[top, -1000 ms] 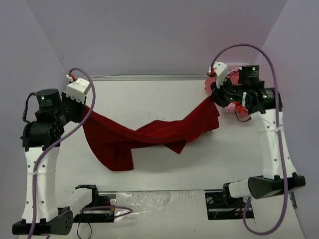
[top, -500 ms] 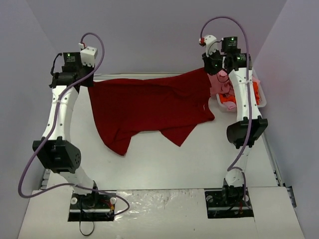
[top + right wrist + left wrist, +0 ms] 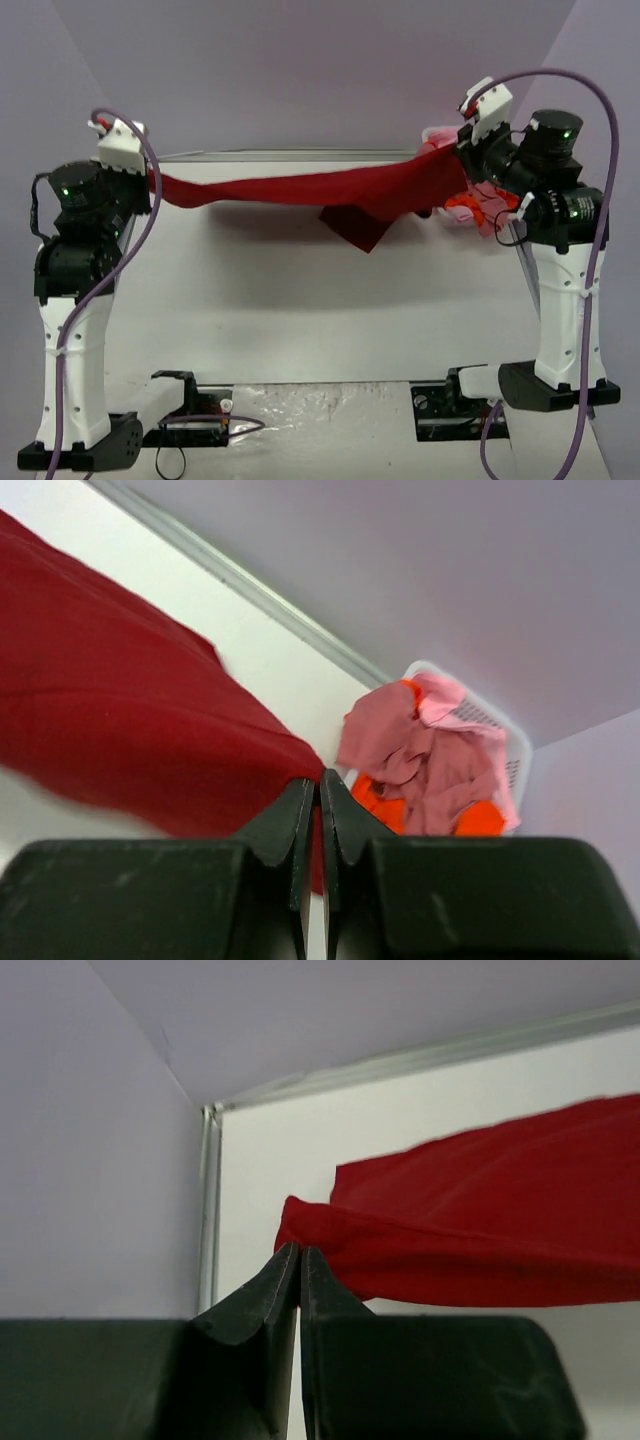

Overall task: Fold and stack the t-shirts
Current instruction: Flatten out the tshirt

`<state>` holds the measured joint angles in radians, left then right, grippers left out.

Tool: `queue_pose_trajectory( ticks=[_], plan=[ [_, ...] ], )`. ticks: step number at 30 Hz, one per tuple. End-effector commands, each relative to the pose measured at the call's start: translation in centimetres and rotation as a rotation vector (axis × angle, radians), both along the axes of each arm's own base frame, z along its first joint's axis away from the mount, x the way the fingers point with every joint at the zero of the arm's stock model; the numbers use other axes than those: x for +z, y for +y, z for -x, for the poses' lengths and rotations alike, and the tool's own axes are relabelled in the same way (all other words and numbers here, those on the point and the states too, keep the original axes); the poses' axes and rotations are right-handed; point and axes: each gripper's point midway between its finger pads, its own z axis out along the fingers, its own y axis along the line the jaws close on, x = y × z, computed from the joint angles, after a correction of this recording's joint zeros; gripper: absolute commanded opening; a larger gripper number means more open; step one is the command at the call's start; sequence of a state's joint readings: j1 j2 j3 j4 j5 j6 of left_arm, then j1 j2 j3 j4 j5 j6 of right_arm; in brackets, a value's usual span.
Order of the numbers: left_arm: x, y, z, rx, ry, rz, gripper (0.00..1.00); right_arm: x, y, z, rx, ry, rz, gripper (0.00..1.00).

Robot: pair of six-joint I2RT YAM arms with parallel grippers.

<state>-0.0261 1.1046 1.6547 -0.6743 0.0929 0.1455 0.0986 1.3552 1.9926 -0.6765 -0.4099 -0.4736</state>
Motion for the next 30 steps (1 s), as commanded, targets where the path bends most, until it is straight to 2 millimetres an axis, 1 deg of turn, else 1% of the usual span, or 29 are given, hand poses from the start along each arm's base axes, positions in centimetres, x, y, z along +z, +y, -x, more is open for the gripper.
queue_pose_trajectory(
  ticks=[1, 3, 4, 5, 6, 7, 8, 9, 10, 11, 12, 13, 14, 15, 16, 18, 19, 20, 21, 22, 23, 24, 26, 27, 28, 29, 30],
  plan=[
    [-4.5, 0.0, 2.0, 0.005, 0.095, 0.021, 0.02, -4.3, 0.3, 0.6, 0.012, 0.113, -0.024, 0.00],
    [-4.9, -0.1, 3.5, -0.005, 0.107, 0.016, 0.02, -3.7, 0.4, 2.1, 0.018, 0.099, -0.045, 0.00],
    [-3.8, 0.0, 4.7, -0.007, 0.079, 0.012, 0.02, -2.6, 0.5, 3.5, 0.018, 0.073, -0.066, 0.00],
    [-3.9, -0.1, 5.6, -0.012, 0.095, 0.010, 0.02, -1.6, 0.5, 4.2, 0.018, 0.048, -0.077, 0.00],
    [-2.9, -0.2, 6.6, -0.021, 0.070, 0.014, 0.02, -0.6, 0.5, 5.3, 0.024, 0.025, -0.089, 0.00],
    [-1.5, -0.3, 7.7, -0.025, 0.044, 0.017, 0.02, 0.2, 0.6, 5.9, 0.026, 0.013, -0.106, 0.00],
    [-0.6, -0.3, 8.3, -0.023, 0.024, 0.027, 0.03, 1.9, 0.5, 6.7, 0.031, -0.026, -0.119, 0.00],
    [0.2, -0.5, 8.9, -0.028, 0.009, 0.033, 0.02, 2.9, -0.5, 6.9, 0.004, -0.051, -0.131, 0.00],
    [0.8, -0.5, 9.1, -0.032, 0.002, 0.036, 0.03, 3.6, -0.5, 7.2, 0.014, -0.065, -0.144, 0.00],
    [2.2, -0.5, 9.7, -0.032, -0.027, 0.039, 0.02, 4.8, -0.6, 7.6, 0.010, -0.093, -0.159, 0.00],
    [2.7, -0.5, 9.8, -0.033, -0.035, 0.038, 0.02, 5.2, -0.6, 7.4, 0.009, -0.101, -0.163, 0.00],
    [2.9, -0.4, 9.0, -0.028, -0.032, 0.030, 0.03, 5.0, -0.9, 6.2, -0.010, -0.086, -0.166, 0.00],
    [3.5, -0.2, 8.8, -0.023, -0.048, 0.017, 0.03, 5.1, -1.1, 5.4, -0.025, -0.083, -0.169, 0.00],
    [3.7, -0.1, 8.1, -0.014, -0.052, 0.012, 0.03, 6.1, -1.3, 5.0, -0.036, -0.103, -0.169, 0.00],
    [4.1, 0.3, 6.7, 0.003, -0.064, -0.001, 0.02, 5.1, -1.5, 2.6, -0.055, -0.066, -0.164, 0.00],
    [3.7, 0.5, 4.7, 0.010, -0.054, -0.014, 0.02, 5.0, -1.8, 0.5, -0.069, -0.069, -0.154, 0.00],
    [2.9, 0.6, 2.3, 0.022, -0.028, -0.020, 0.02, 3.3, -1.9, -2.1, -0.078, -0.024, -0.147, 0.00],
    [2.3, 0.7, 0.9, 0.027, -0.016, -0.023, 0.02, 2.7, -2.1, -3.7, -0.089, -0.019, -0.140, 0.00],
    [0.0, 0.8, -1.6, 0.033, 0.043, -0.030, 0.02, 0.6, -2.2, -6.3, -0.096, 0.029, -0.131, 0.00],
    [0.1, 1.0, -3.3, 0.048, 0.012, -0.034, 0.02, -0.2, -2.3, -7.8, -0.101, 0.037, -0.130, 0.00],
    [-0.9, 1.3, -4.8, 0.063, 0.024, -0.040, 0.02, -1.1, -2.3, -9.1, -0.103, 0.050, -0.129, 0.00],
    [-3.0, 1.6, -7.7, 0.073, 0.056, -0.047, 0.02, -3.4, -2.4, -11.5, -0.113, 0.095, -0.123, 0.00],
    [-5.2, 1.9, -10.4, 0.084, 0.095, -0.050, 0.02, -5.2, -1.9, -14.0, -0.115, 0.117, -0.101, 0.00],
    [-7.4, 1.9, -12.9, 0.082, 0.132, -0.057, 0.03, -7.4, -1.9, -16.0, -0.132, 0.149, -0.074, 0.00],
    [-8.6, 1.9, -14.2, 0.084, 0.149, -0.060, 0.02, -8.7, -0.9, -16.9, -0.118, 0.169, -0.053, 0.00],
    [-9.8, 2.1, -15.2, 0.095, 0.163, -0.067, 0.02, -10.0, -0.4, -17.6, -0.115, 0.186, -0.032, 0.00],
    [-12.6, 2.5, -17.3, 0.110, 0.200, -0.082, 0.02, -12.7, -0.3, -18.9, -0.137, 0.227, 0.000, 0.00]
  ],
)
